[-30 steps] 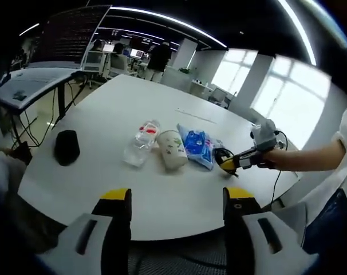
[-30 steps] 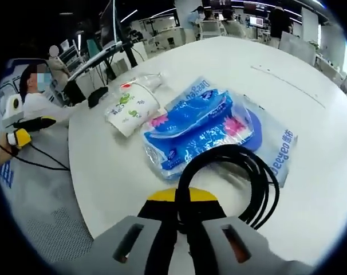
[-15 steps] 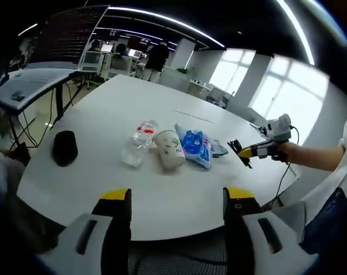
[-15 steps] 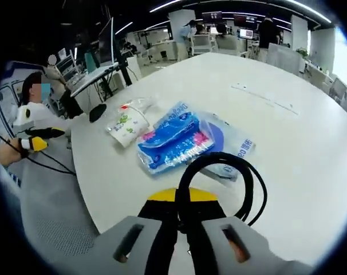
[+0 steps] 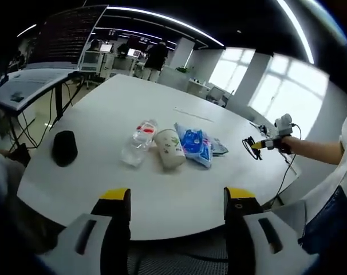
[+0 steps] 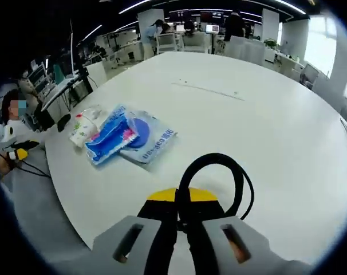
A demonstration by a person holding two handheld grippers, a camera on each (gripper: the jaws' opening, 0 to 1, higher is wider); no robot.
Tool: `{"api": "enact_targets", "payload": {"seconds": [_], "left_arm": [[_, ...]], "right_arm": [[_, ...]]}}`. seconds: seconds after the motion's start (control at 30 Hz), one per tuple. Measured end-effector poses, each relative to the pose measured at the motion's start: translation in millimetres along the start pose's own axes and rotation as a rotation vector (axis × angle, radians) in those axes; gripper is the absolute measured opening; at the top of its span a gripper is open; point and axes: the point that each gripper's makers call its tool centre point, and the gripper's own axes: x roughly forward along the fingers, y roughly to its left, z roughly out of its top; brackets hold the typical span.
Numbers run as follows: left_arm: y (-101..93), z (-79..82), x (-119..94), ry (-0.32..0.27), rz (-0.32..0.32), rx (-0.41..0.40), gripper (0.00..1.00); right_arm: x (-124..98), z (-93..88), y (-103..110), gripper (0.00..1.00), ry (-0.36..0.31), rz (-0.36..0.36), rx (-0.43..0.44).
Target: Arrange the tabletop items into an orderly group along one side of the table until the central work area is clear of visible clutter.
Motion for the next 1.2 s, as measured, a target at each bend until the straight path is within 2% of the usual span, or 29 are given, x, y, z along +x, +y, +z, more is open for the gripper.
{"api": "enact_targets", "payload": {"seconds": [0.17, 0.43, 0.87, 1.2], "left_arm": [[0.0, -3.1, 1.5, 0.020, 0.004, 0.004, 0.67], [3.8, -4.1, 1.9, 0.029, 0.029, -0.009, 0.67], [8.4, -11.2, 5.9, 0.077, 0.066, -0.018, 0.67], [13.5, -13.9, 6.5, 0.088, 0.094, -0.025, 0.66]], "right_arm": [[-3.5, 3.1, -40.0, 0.01, 0.003, -0.066, 0.042], [3.6, 2.9, -70.5, 0.01, 0.016, -0.109, 0.094], [42.4, -3.9, -60.6, 0.01, 0.061, -0.051, 0.138], [58.4, -16.4, -52.4, 0.02, 0.111, -0.008, 0.156]]}}
